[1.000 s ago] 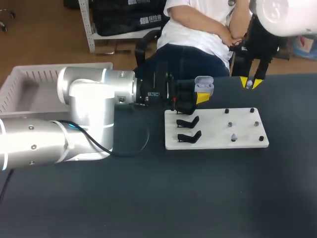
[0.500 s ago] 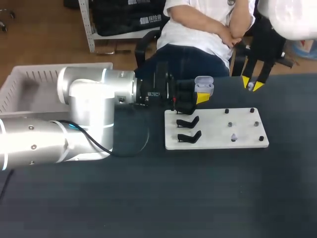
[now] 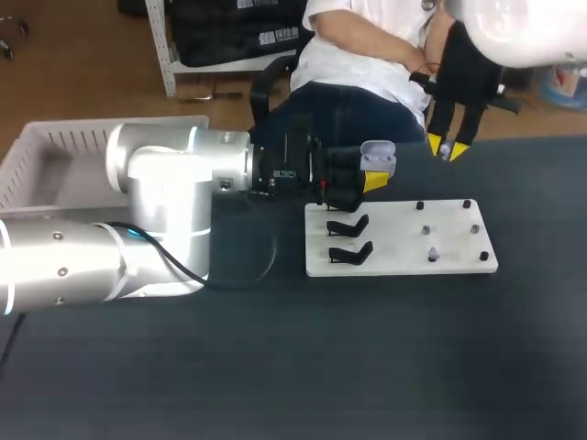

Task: Pick up each earbud case from the left stands, insert the matching earbuds, close the lid, and place the case in the box.

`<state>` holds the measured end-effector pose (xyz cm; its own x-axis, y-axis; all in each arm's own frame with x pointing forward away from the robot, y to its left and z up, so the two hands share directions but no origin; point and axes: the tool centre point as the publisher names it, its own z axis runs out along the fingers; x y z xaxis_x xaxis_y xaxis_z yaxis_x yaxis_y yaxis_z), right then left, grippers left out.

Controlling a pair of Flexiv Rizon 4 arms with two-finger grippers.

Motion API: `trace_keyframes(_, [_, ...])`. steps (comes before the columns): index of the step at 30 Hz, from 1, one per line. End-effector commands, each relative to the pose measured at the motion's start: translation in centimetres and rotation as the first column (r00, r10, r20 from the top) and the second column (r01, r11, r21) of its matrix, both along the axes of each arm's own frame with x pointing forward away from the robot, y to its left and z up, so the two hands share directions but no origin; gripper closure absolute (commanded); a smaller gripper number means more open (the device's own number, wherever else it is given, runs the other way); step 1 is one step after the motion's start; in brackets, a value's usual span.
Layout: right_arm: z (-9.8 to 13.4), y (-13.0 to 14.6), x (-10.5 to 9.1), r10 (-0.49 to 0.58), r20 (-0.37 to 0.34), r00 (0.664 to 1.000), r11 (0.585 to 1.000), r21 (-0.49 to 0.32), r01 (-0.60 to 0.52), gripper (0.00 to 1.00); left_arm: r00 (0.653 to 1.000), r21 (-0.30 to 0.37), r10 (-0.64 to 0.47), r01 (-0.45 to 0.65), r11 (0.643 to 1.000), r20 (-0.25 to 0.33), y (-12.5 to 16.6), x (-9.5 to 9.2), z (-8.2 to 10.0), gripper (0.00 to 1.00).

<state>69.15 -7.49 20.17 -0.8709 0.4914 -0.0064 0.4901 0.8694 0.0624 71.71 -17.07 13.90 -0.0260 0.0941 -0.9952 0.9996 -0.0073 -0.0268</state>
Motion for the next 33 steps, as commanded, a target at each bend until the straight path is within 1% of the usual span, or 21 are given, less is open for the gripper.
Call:
trace_keyframes(1, [0.3, 1.6, -0.5, 0.012, 0.019, 1.0, 0.999, -0.037, -0.011, 1.0, 1.0, -0.005, 0.007, -0.007, 1.0, 0.005, 0.0, -0.2, -0.1, 1.0])
trace_keyframes(4, [0.4, 2.3, -0.6, 0.025, 0.033, 0.999, 0.999, -0.048, -0.024, 1.0, 1.0, -0.005, 0.007, -0.007, 1.0, 0.005, 0.0, -0.2, -0.1, 1.0])
trace_keyframes(6, [0.5, 2.8, -0.7, 0.038, 0.043, 0.998, 0.997, -0.076, -0.034, 1.0, 1.0, -0.005, 0.007, -0.007, 1.0, 0.005, 0.0, -0.2, -0.1, 1.0])
trace_keyframes(7, [0.5, 3.0, -0.8, 0.04, 0.047, 0.998, 0.996, -0.076, -0.037, 1.0, 1.0, -0.005, 0.007, -0.007, 1.0, 0.005, 0.0, -0.2, -0.1, 1.0])
trace_keyframes(16, [0.8, 4.6, -0.4, 0.067, 0.042, 0.997, 0.993, -0.095, -0.063, 1.0, 1.0, -0.005, 0.007, -0.007, 1.0, 0.005, 0.0, -0.2, -0.1, 1.0])
trace_keyframes(20, [0.9, 5.3, -0.2, 0.063, 0.035, 0.997, 0.992, -0.112, -0.059, 1.0, 1.0, -0.005, 0.007, -0.007, 1.0, 0.005, 0.0, -0.2, -0.1, 1.0])
trace_keyframes(22, [0.9, 5.7, -0.1, 0.07, 0.05, 0.996, 0.99, -0.125, -0.063, 1.0, 1.0, -0.005, 0.007, -0.007, 1.0, 0.005, 0.0, -0.2, -0.1, 1.0])
trace_keyframes(29, [1.0, 6.6, 0.2, 0.058, 0.057, 0.997, 0.992, -0.118, -0.051, 1.0, 1.0, -0.005, 0.007, -0.007, 1.0, 0.005, 0.0, -0.2, -0.1, 1.0])
trace_keyframes(33, [0.5, 7.0, 0.6, 0.065, 0.055, 0.996, 0.99, -0.13, -0.057, 1.0, 1.0, -0.005, 0.007, -0.007, 1.0, 0.005, 0.0, -0.2, -0.1, 1.0])
